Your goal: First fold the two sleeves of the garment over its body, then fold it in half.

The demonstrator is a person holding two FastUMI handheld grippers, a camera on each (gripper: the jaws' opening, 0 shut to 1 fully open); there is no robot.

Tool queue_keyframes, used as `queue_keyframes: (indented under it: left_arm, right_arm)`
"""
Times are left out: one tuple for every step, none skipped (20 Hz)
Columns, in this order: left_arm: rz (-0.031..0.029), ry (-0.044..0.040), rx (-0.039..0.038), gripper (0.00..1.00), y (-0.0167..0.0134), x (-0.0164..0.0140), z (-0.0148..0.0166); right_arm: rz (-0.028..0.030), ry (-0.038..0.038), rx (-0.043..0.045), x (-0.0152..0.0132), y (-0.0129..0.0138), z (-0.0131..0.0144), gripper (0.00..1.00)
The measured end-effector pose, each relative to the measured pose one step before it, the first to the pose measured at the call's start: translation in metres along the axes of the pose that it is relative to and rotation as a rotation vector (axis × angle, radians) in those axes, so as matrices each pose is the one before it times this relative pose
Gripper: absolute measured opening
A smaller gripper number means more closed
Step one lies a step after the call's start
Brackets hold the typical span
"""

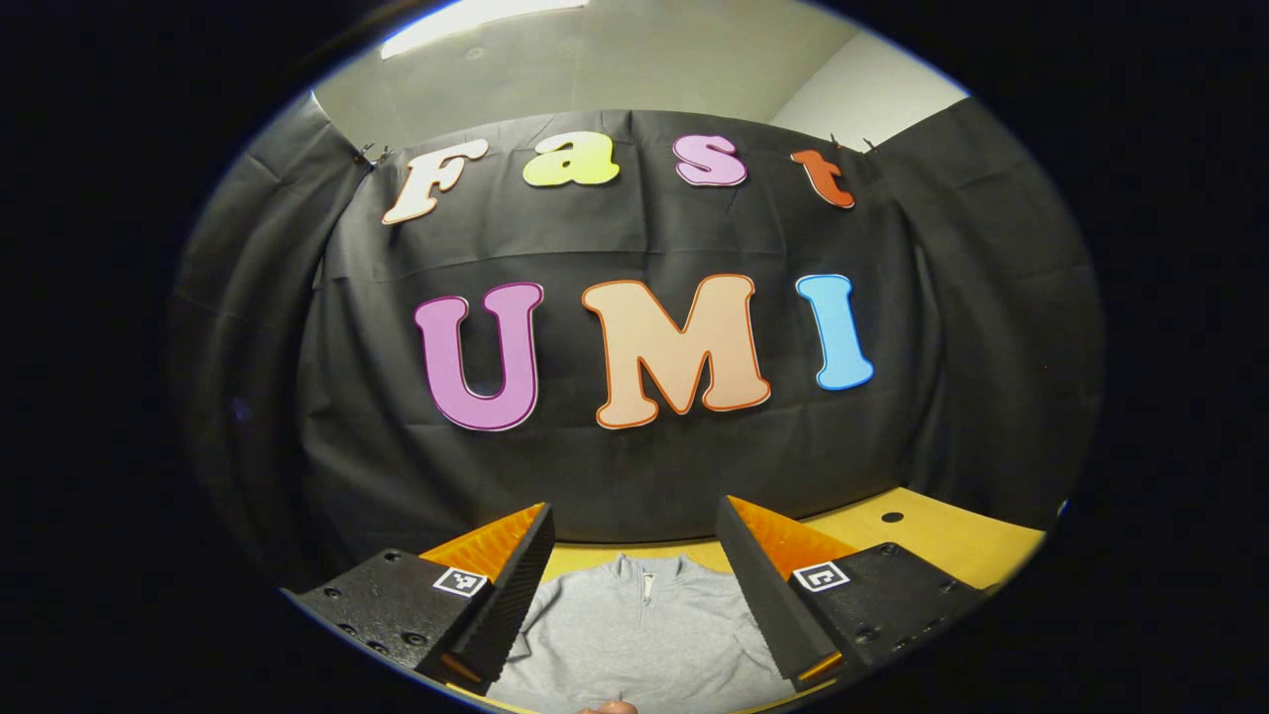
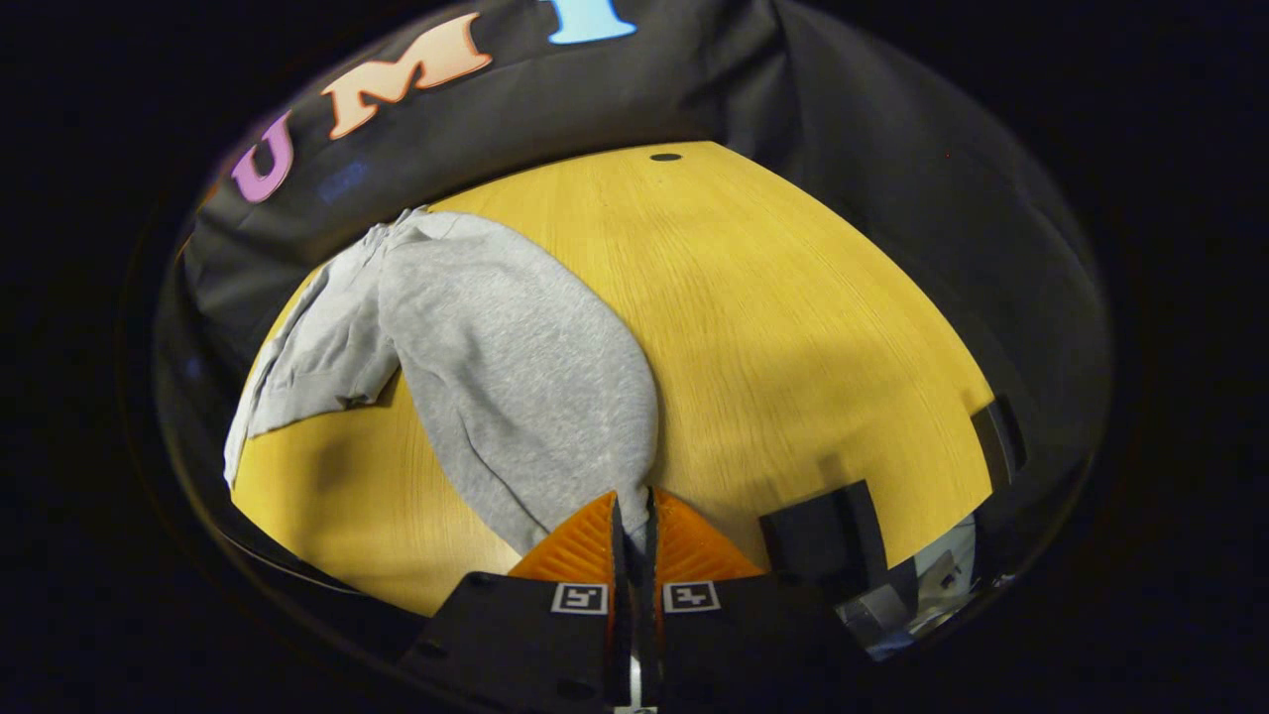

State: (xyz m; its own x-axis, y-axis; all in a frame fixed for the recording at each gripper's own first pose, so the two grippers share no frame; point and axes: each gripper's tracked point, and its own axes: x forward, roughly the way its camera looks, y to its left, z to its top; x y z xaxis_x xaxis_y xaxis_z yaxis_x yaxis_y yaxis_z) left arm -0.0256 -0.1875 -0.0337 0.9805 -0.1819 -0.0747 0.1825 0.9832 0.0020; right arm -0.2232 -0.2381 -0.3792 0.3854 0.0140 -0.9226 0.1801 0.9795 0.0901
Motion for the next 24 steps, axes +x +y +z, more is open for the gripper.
queue_keyframes:
  left_arm:
    - [0.00477,-0.00629,-0.00149,0.95,0.00558,0.00049,0.00125]
    - [0.00344,-0.00171,-0.00051,0.95,0.00727,0.00130,0.00182]
    - [0.00829,0.00003,0.00187,0.95,0.00881,0.00087,-0.00079]
    - [0.01373,-0.01244,0.00003,0.95,0.01081,0.00147,0.00208]
    - [0.01751,0.00185,0.00006,0.95,0.01128,0.00267,0.00056]
    - [0.00659,0.01380,-0.00321,0.95,0.00851,0.00242,-0.00526]
    - [0.00122,-0.00376,-0.00481,0.95,0.00740,0.00190,0.00062]
    - [0.00640,-0.00011,0.00404,0.95,0.00917,0.00124,0.00130]
    - [0.00732,0.00237,0.00794,0.95,0.00926,0.00226,-0.00047]
    - [0.00668,-0.00243,0.00466,0.96,0.00783,0.00103,-0.00075]
    - [0.00900,-0.00234,0.00331,0.96,0.00934,0.00120,0.00105]
    - [0.01107,-0.00437,0.00081,0.95,0.00895,0.00167,-0.00002]
    - [0.01161,-0.00109,0.00027,0.95,0.00835,0.00171,-0.00006]
    - [0.01201,0.00163,0.00202,0.95,0.00681,0.00108,-0.00150]
    - [0.01127,0.00238,0.00155,0.95,0.00805,0.00135,-0.00065]
    - [0.01063,0.00074,-0.00063,0.95,0.00836,0.00017,-0.00167]
    - [0.01164,0.00081,0.00108,0.95,0.00745,-0.00016,0.00014]
    - [0.01404,0.00156,0.00387,0.95,0.00865,-0.00096,-0.00083]
    - [0.01577,-0.00156,0.00265,0.99,0.00913,0.00005,-0.00027]
    - [0.01731,-0.00108,0.00201,0.99,0.00980,0.00053,0.00043]
    - [0.01802,0.00122,0.00306,0.99,0.00925,-0.00041,0.00041]
    - [0.01718,0.00052,0.00301,0.95,0.00985,-0.00235,-0.00140]
    - [0.01645,-0.00154,0.00304,0.99,0.00945,-0.00164,0.00042]
    - [0.01854,-0.00079,0.00306,0.95,0.00962,-0.00160,-0.00050]
  right_arm:
    - [0.00228,0.00862,0.04302,-0.00083,0.00178,0.00128,0.06]
    - [0.00376,0.01424,0.05036,-0.00146,0.00156,-0.00106,0.03]
    - [0.00837,0.00098,0.05830,-0.00170,0.00455,0.00234,0.03]
    - [0.02089,0.00882,0.04190,0.00026,0.00869,0.00120,0.03]
    - [-0.00070,0.00161,0.01689,-0.00043,0.00322,0.00185,0.02]
    - [-0.00173,-0.01140,0.00688,0.00050,0.00448,0.00474,0.03]
    - [0.00312,-0.02126,0.00302,-0.00057,0.00705,0.00774,0.03]
    - [0.00394,-0.01865,0.00387,-0.00171,0.00838,0.00865,0.03]
    - [0.00536,-0.01742,0.00771,-0.00022,0.00748,0.00870,0.03]
    - [0.00784,-0.01770,0.00617,0.00030,0.00905,0.00756,0.03]
    - [0.00431,-0.01689,0.00101,0.00115,0.00926,0.00844,0.03]
    - [0.00656,-0.00933,-0.00178,0.00010,0.00970,0.00763,0.03]
    - [0.00859,-0.01413,-0.00335,-0.00015,0.00907,0.00828,0.03]
    - [0.00950,-0.01110,-0.00723,0.00196,0.00847,0.00794,0.03]
    - [0.00598,-0.01682,-0.00775,0.00148,0.00832,0.00974,0.03]
    - [0.01732,-0.01811,-0.00270,0.00059,0.01104,0.01048,0.03]
    - [0.01395,-0.01353,-0.00024,0.00157,0.01071,0.00914,0.03]
    - [0.01446,-0.00847,-0.00069,0.00264,0.00990,0.00659,0.03]
    - [0.01294,-0.01155,-0.00050,0.00302,0.00933,0.00775,0.03]
    - [0.01487,-0.00750,-0.00395,0.00340,0.01159,0.00659,0.03]
    - [0.00694,-0.01007,-0.00506,0.00382,0.00923,0.00710,0.03]
    - [0.01412,-0.01407,-0.00289,0.00285,0.00927,0.00736,0.03]
    - [0.02090,-0.01177,0.00084,0.00229,0.01175,0.00753,0.03]
    - [0.01374,-0.00837,0.00043,0.00313,0.01036,0.00451,0.03]
